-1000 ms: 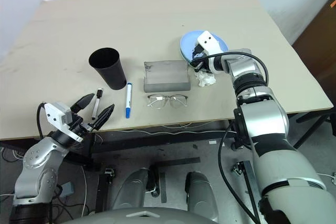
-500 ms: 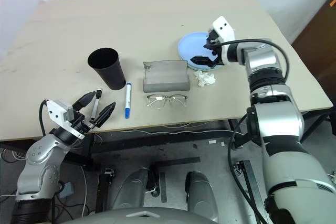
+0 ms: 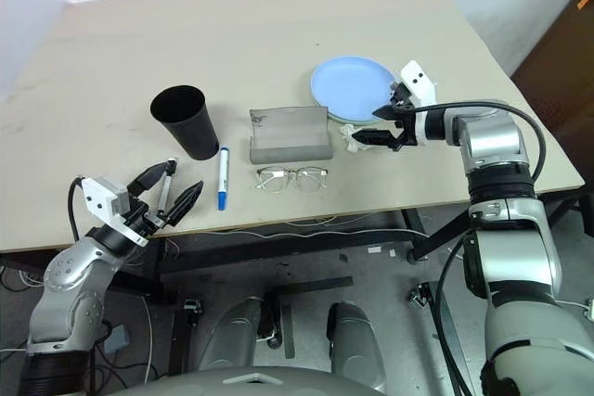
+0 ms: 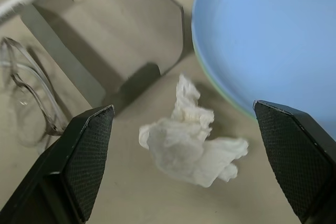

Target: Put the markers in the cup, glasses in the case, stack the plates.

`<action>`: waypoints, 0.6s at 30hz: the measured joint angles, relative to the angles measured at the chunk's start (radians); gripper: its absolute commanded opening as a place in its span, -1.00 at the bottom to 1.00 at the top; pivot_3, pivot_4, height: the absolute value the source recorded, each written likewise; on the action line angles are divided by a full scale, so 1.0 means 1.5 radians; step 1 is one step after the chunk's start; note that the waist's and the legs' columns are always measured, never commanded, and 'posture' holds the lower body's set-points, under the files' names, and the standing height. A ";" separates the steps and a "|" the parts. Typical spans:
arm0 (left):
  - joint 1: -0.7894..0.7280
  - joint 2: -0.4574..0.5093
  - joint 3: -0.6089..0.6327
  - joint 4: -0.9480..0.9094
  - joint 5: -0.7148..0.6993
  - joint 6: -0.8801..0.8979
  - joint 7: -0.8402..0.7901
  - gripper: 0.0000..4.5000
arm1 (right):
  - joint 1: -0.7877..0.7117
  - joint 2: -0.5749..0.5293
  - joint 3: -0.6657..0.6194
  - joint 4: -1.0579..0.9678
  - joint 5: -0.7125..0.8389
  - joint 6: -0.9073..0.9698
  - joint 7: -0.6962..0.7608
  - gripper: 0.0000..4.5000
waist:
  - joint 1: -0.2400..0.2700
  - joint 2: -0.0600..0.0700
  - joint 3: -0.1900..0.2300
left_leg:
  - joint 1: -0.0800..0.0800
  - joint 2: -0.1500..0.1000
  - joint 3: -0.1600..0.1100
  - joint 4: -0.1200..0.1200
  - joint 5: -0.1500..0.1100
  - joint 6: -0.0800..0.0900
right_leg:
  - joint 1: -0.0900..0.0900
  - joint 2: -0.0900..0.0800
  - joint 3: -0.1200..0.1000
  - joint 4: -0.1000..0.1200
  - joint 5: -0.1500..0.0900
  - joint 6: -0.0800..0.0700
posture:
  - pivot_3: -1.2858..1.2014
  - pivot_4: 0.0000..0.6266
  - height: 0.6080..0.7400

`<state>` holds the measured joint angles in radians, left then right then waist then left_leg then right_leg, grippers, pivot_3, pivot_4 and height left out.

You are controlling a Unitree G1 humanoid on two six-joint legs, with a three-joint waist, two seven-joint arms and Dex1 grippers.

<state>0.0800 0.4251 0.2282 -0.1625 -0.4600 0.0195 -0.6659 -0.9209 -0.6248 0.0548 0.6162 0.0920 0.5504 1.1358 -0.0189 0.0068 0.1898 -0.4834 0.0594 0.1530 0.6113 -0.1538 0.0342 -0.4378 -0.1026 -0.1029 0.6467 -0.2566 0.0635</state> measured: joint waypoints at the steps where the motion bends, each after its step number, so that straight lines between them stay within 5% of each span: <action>1: 0.000 0.000 0.001 0.002 0.001 -0.002 -0.002 1.00 | 0.002 0.007 0.005 0.004 -0.003 0.000 -0.006 0.99 | 0.000 0.000 0.000 | 0.000 0.000 0.001 0.000 0.000 0.000 | 0.000 0.000 0.000 0.000 0.000 0.000 | 0.03 -0.52 0.80; 5: -0.003 0.000 0.001 0.005 0.004 -0.006 -0.004 1.00 | 0.007 0.019 0.047 0.034 -0.036 -0.023 -0.034 0.99 | 0.001 0.000 0.000 | 0.000 0.001 0.002 0.000 0.000 0.000 | -0.001 0.000 0.000 0.000 0.001 0.000 | 0.03 -0.52 0.80; 8: -0.004 0.000 0.001 0.010 0.009 -0.006 -0.005 1.00 | 0.006 0.028 0.051 0.062 -0.046 -0.044 -0.060 0.72 | 0.000 0.000 0.000 | 0.000 0.001 0.003 0.000 0.000 0.000 | -0.001 0.000 0.000 0.000 0.001 -0.001 | 0.03 -0.52 0.80; 18: 0.000 0.003 0.002 0.005 0.009 -0.005 0.000 1.00 | 0.006 0.001 0.017 -0.007 0.004 -0.038 -0.011 -0.87 | 0.000 0.000 0.000 | 0.000 0.002 0.003 0.000 0.000 0.000 | -0.002 0.000 0.000 0.000 0.001 -0.001 | 0.03 -0.52 0.80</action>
<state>0.0795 0.4296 0.2318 -0.1552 -0.4462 0.0119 -0.6664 -0.9123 -0.6239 0.0800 0.6062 0.0980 0.4927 1.1188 -0.0183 0.0067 0.1898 -0.4836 0.0627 0.1581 0.6113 -0.1538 0.0343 -0.4405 -0.1023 -0.1030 0.6468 -0.2553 0.0626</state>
